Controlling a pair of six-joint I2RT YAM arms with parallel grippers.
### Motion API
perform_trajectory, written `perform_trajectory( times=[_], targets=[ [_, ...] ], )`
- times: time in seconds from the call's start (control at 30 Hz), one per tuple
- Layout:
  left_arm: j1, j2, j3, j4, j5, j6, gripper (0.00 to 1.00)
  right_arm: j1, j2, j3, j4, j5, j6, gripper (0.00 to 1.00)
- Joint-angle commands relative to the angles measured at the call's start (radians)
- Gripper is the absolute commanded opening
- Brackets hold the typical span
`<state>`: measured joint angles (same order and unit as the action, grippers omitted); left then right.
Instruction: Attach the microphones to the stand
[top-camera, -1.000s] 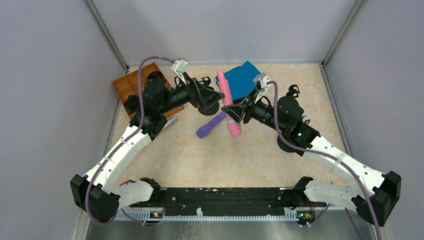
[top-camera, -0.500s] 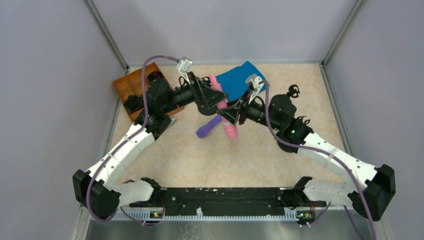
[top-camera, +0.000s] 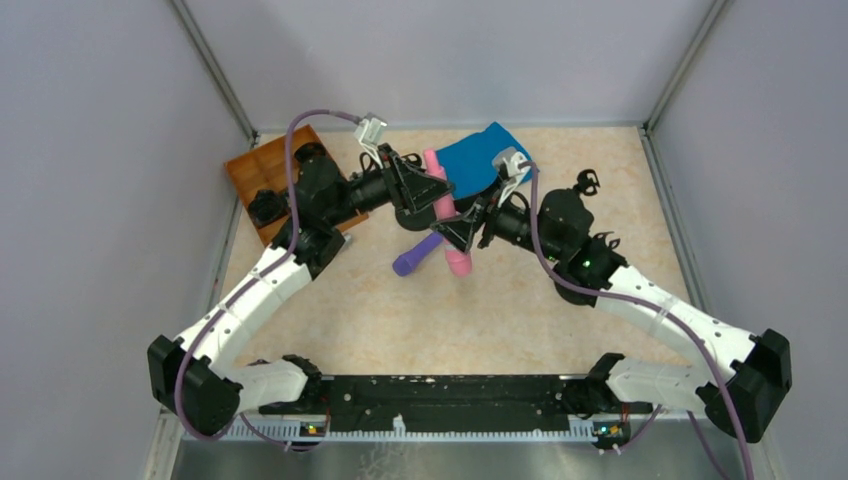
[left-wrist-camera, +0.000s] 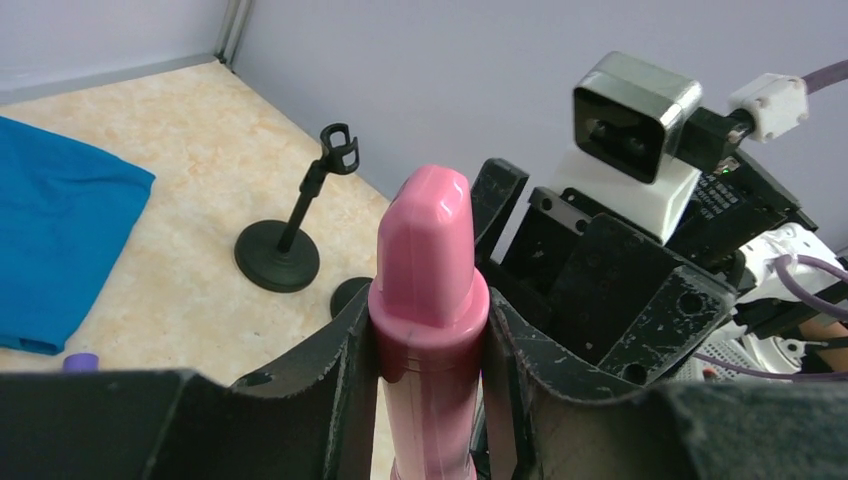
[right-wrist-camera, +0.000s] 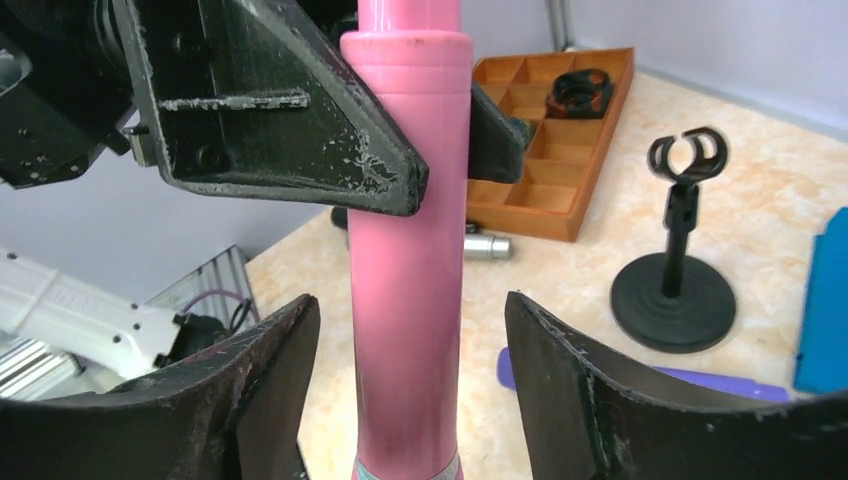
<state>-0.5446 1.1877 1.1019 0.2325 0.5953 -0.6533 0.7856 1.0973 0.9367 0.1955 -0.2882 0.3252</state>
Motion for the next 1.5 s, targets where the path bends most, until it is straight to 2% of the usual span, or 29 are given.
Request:
perform_trajectory(
  times=[0.0,0.07,0.17,0.33,0.43,0.6,0.73,0.9,1.0,1.2,1.33,1.47],
  targets=[
    [-0.004,-0.026,-0.019,0.097,-0.079,0.040,0.00,0.006,-0.073,0.011,0.046,0.096,0.022,0.70],
    [-0.004,-0.063,-0.069,0.172,-0.192,0.028,0.00,0.006,-0.101,0.001,0.044,0.152,0.057,0.71],
    [-0.003,-0.123,-0.192,0.403,-0.325,0.040,0.00,0.006,-0.137,-0.006,0.031,0.245,0.135,0.71],
    [-0.005,-0.132,-0.286,0.705,-0.391,0.148,0.00,0.006,-0.175,0.003,0.059,0.354,0.334,0.70],
    [-0.005,-0.120,-0.332,0.913,-0.347,0.237,0.00,0.006,-0.178,0.014,0.102,0.380,0.437,0.68],
    [-0.004,-0.068,-0.362,1.245,-0.103,0.425,0.00,0.006,-0.161,0.034,0.164,0.408,0.603,0.66],
    [-0.005,0.017,-0.366,1.530,0.034,0.522,0.00,0.005,-0.113,0.027,0.283,0.354,0.793,0.64],
    [-0.014,0.067,-0.310,1.558,0.173,0.711,0.00,0.006,-0.001,0.018,0.529,0.199,1.069,0.66],
    [-0.018,0.077,-0.297,1.560,0.224,0.799,0.00,0.006,0.063,0.033,0.612,0.129,1.157,0.69],
    [-0.017,0.068,-0.295,1.559,0.249,0.948,0.00,0.007,0.073,0.009,0.590,0.140,1.176,0.70],
    [-0.017,0.051,-0.304,1.543,0.277,1.017,0.00,0.005,0.015,-0.010,0.496,0.209,1.113,0.69],
    [-0.018,0.012,-0.307,1.457,0.358,1.096,0.00,0.005,-0.037,-0.020,0.382,0.274,1.065,0.68]
  ],
)
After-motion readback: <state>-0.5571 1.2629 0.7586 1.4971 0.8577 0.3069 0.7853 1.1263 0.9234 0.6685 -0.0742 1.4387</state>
